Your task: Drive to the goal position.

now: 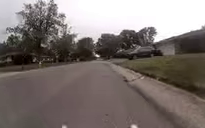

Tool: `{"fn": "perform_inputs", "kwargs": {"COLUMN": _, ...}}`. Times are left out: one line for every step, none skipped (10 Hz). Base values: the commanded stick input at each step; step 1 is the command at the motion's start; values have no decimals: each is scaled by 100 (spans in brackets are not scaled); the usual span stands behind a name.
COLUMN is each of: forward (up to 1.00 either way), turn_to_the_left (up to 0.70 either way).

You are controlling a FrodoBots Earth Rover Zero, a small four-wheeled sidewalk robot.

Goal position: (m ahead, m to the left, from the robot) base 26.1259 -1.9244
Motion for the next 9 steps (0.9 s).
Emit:
{"fn": "perform_inputs", "kwargs": {"forward": 100, "turn_to_the_left": -7}}
{"fn": "perform_inputs", "kwargs": {"forward": 100, "turn_to_the_left": -23}}
{"fn": "perform_inputs", "kwargs": {"forward": 100, "turn_to_the_left": -35}}
{"fn": "perform_inputs", "kwargs": {"forward": 100, "turn_to_the_left": -3}}
{"fn": "perform_inputs", "kwargs": {"forward": 100, "turn_to_the_left": 0}}
{"fn": "perform_inputs", "kwargs": {"forward": 100, "turn_to_the_left": 0}}
{"fn": "perform_inputs", "kwargs": {"forward": 100, "turn_to_the_left": 0}}
{"fn": "perform_inputs", "kwargs": {"forward": 100, "turn_to_the_left": 0}}
{"fn": "perform_inputs", "kwargs": {"forward": 100, "turn_to_the_left": 0}}
